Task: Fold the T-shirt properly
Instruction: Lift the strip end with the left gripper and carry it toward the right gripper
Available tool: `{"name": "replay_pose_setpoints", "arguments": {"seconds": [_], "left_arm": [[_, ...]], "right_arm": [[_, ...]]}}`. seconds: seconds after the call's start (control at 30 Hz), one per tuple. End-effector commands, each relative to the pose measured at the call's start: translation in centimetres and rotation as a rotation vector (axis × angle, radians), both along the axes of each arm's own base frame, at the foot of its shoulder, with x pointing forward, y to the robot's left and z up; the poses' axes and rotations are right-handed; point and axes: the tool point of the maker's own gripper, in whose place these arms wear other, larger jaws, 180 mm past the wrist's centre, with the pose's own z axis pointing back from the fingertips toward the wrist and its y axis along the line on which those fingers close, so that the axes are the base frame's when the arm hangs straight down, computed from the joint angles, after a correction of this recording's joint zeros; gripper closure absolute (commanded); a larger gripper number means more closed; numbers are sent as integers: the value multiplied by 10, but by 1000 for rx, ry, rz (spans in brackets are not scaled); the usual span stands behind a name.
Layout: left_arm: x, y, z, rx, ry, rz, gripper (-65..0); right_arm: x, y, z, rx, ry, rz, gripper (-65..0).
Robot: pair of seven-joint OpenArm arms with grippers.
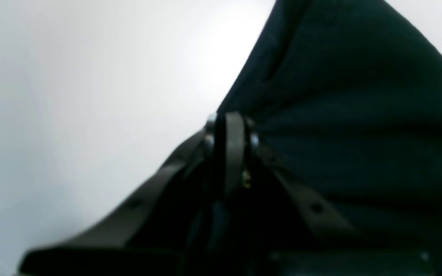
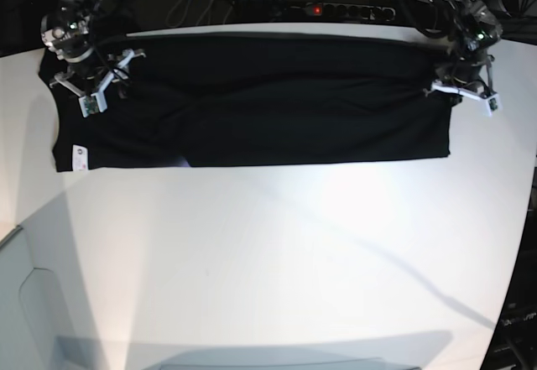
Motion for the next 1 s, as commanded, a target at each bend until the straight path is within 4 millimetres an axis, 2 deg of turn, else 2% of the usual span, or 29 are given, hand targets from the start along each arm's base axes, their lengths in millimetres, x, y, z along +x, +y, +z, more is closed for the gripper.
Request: {"name": "replay_pose_setpoints", "arguments": {"seconds": [0.0, 0.17, 0.3, 0.4, 0.6, 0.73, 0.87, 0.97], "left_arm": [[9, -1, 19, 30, -60, -43, 0], [16, -22, 64, 74, -168, -147, 0], [18, -56, 85, 55, -226, -228, 0], [21, -97, 86, 6, -240, -323, 0], [24, -196, 71, -154, -226, -554, 0], [26, -258, 75, -252, -252, -698, 0], [29, -303, 85, -295, -285, -820, 0], [35, -328, 92, -277, -311, -883, 0]], "right_arm": [[-3, -3, 0, -19, 15, 8, -323], [3, -3, 2, -20, 3, 8, -323], [3, -3, 2, -20, 3, 8, -323], [3, -3, 2, -20, 3, 8, -323], [3, -2, 2, -17, 2, 7, -323], [3, -3, 2, -20, 2, 8, -323], [3, -3, 2, -20, 2, 8, -323], [3, -3, 2, -20, 2, 8, -323]]}}
